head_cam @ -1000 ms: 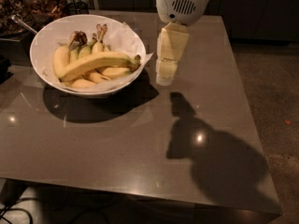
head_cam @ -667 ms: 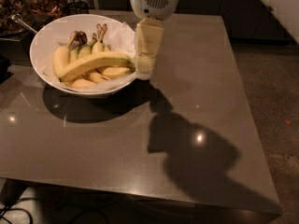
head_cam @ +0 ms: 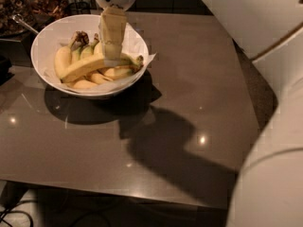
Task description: Pick banana from white bowl
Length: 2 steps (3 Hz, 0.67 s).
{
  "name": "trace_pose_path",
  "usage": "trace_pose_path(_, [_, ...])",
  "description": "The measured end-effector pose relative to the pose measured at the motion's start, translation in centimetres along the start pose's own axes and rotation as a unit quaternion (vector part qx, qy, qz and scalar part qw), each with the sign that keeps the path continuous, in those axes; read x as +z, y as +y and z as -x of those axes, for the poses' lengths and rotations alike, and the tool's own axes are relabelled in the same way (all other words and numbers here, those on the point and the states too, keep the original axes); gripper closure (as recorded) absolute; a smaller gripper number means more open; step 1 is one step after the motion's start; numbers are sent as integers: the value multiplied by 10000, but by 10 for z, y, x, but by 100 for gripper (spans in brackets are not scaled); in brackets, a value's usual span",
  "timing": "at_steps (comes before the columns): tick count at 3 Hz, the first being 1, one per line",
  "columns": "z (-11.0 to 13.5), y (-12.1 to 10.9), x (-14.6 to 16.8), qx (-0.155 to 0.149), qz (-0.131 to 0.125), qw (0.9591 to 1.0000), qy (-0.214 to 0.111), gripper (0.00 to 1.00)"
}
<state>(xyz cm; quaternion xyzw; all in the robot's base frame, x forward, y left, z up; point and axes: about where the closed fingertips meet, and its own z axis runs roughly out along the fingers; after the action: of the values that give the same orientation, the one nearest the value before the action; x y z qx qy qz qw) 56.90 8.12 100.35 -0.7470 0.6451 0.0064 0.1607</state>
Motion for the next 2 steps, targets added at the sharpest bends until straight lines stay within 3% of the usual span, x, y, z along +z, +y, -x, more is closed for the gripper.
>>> trace_pose_path(2, [30, -29, 27, -75, 166, 9997, -181, 19])
